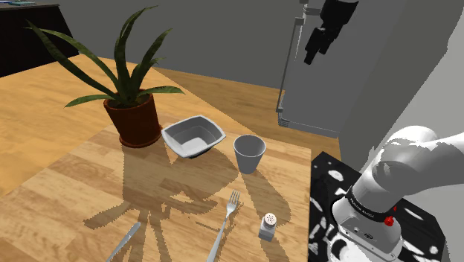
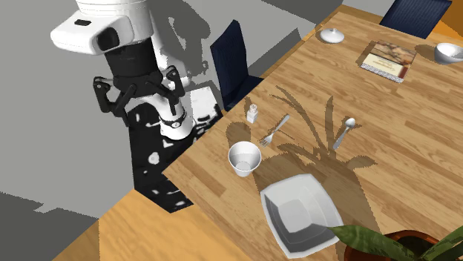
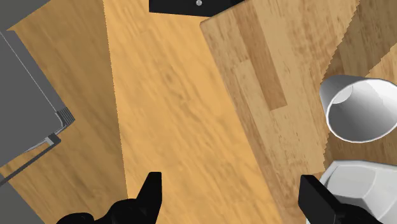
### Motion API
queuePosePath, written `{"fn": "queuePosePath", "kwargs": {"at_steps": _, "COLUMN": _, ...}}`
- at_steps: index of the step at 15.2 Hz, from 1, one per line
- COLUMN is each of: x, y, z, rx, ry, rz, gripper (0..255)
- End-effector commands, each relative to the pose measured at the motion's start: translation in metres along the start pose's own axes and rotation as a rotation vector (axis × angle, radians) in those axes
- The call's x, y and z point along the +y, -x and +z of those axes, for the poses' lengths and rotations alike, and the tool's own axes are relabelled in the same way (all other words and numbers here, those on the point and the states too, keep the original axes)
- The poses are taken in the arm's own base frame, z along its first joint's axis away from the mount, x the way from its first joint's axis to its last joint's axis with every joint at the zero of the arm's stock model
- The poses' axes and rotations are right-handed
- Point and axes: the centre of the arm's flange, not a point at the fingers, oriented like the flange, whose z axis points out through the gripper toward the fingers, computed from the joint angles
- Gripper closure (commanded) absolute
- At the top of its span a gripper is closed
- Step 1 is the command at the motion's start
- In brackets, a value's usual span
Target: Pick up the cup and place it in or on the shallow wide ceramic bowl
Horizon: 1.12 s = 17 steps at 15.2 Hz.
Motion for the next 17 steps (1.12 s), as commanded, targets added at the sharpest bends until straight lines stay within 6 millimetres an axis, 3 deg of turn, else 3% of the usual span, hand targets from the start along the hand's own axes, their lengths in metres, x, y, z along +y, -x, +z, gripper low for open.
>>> {"fn": "queuePosePath", "kwargs": {"at_steps": 1, "x": 0.000, "y": 0.000, "z": 0.000, "rx": 0.000, "ry": 0.000, "rz": 0.000, "gripper": 0}}
{"fn": "queuePosePath", "kwargs": {"at_steps": 17, "x": -0.086, "y": -0.024, "z": 0.178, "rx": -0.117, "ry": -0.222, "rz": 0.018, "gripper": 0}}
